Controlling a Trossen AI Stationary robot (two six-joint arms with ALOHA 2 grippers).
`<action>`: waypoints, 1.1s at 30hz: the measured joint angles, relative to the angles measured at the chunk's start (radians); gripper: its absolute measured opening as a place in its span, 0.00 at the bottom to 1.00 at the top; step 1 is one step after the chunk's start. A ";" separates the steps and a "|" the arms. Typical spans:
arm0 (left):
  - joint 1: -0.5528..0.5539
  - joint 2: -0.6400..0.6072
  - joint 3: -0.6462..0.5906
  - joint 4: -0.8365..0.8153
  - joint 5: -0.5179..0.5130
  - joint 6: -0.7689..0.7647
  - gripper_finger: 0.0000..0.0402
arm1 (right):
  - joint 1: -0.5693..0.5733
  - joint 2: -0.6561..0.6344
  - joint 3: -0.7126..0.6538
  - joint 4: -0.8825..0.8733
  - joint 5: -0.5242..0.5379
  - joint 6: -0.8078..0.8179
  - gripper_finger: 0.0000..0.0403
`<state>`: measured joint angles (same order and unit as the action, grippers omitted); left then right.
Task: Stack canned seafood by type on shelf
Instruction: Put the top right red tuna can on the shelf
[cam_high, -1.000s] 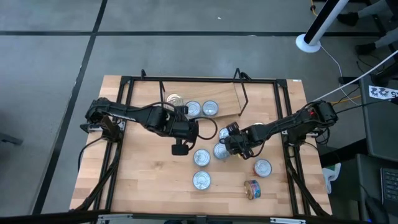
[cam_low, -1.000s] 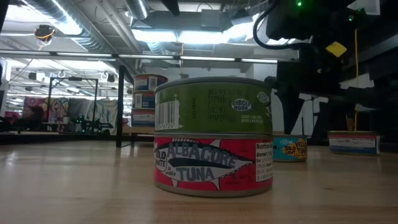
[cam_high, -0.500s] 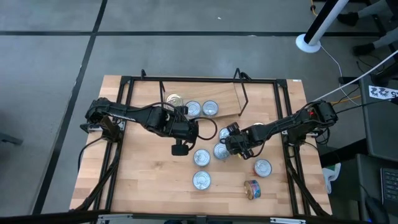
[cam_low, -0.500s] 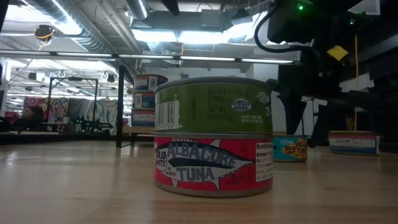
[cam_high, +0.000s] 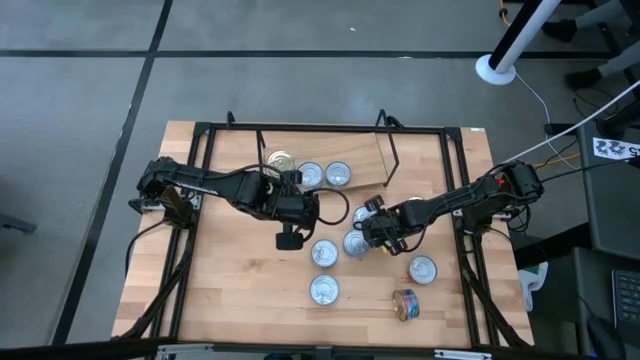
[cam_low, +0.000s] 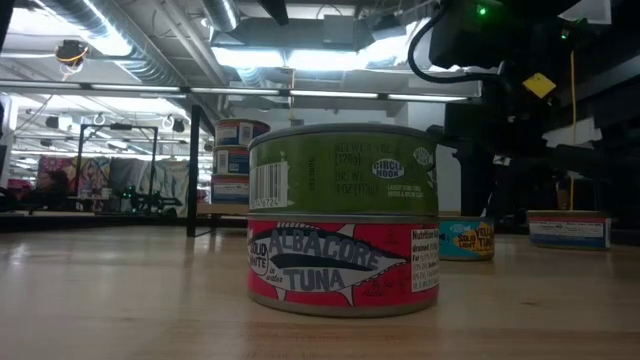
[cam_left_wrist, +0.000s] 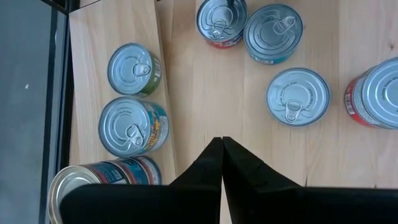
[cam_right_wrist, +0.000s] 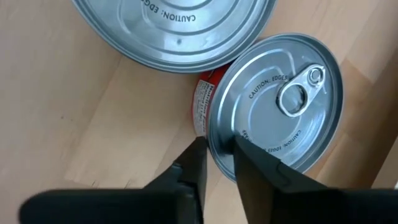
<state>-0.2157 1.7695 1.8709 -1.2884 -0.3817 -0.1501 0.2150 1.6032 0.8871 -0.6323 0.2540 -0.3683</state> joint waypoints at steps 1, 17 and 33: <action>0.000 0.000 0.000 -0.001 0.000 0.000 0.01 | 0.000 0.000 0.000 0.000 -0.001 0.000 0.17; 0.000 0.000 0.000 -0.009 0.000 0.029 0.01 | 0.000 -0.002 0.001 0.001 -0.003 0.000 0.01; 0.000 0.000 0.000 -0.009 0.000 0.030 0.01 | -0.008 0.004 0.044 -0.008 0.040 -0.004 0.00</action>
<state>-0.2157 1.7695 1.8709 -1.2976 -0.3820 -0.1200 0.2070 1.6073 0.9310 -0.6405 0.2937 -0.3722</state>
